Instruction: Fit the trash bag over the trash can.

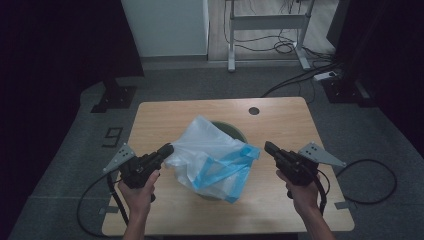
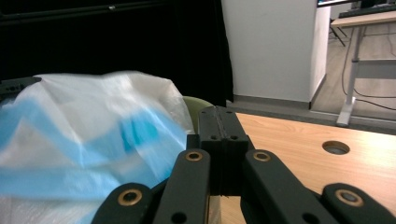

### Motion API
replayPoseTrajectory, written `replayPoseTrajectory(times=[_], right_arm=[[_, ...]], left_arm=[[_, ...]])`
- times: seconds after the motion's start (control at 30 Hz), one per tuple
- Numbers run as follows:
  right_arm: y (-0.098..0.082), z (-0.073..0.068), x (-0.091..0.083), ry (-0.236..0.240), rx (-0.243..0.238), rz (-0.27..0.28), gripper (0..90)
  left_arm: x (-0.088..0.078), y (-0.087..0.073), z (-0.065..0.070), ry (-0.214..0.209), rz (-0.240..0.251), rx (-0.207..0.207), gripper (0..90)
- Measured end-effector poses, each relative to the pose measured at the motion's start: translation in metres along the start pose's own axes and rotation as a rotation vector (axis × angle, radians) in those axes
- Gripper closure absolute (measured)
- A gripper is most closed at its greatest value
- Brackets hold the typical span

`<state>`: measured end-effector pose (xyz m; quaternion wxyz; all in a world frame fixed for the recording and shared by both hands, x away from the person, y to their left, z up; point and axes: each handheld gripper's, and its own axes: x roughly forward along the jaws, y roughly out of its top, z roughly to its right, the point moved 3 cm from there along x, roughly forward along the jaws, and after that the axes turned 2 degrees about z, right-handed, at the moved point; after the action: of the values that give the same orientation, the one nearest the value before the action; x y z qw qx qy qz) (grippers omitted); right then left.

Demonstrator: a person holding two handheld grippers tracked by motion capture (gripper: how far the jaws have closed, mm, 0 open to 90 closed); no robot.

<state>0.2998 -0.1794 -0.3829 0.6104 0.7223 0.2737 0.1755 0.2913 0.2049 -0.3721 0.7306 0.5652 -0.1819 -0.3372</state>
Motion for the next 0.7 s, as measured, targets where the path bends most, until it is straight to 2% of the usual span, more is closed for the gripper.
replayPoseTrajectory(times=[0.1,0.2,0.27,0.3,0.33,0.5,0.63,0.7], right_arm=[[-0.001,-0.003,0.001,0.010,0.002,-0.004,89.2],[-0.007,-0.011,-0.002,0.003,0.003,0.002,73.4],[-0.010,-0.012,-0.003,0.000,0.004,0.002,70.7],[-0.017,-0.013,-0.005,-0.019,-0.001,0.004,61.3],[-0.020,-0.013,-0.006,-0.031,-0.005,0.002,60.0],[-0.031,-0.011,0.000,-0.009,-0.001,-0.033,54.5],[-0.033,-0.012,0.007,-0.003,-0.007,-0.041,51.4],[-0.031,-0.017,0.013,0.009,-0.017,-0.043,48.7]], left_arm=[[0.000,0.000,0.004,0.012,0.002,0.019,88.6],[0.004,-0.001,0.005,0.022,-0.007,0.024,89.0],[0.004,-0.002,0.004,0.023,-0.009,0.024,89.2],[0.005,-0.004,0.002,0.025,-0.012,0.017,89.3],[0.005,-0.004,0.002,0.025,-0.012,0.017,89.3],[0.004,-0.008,-0.003,0.033,-0.010,-0.003,89.4],[0.004,-0.008,-0.005,0.033,-0.012,-0.011,89.4],[0.004,-0.009,-0.007,0.034,-0.013,-0.014,89.4]])
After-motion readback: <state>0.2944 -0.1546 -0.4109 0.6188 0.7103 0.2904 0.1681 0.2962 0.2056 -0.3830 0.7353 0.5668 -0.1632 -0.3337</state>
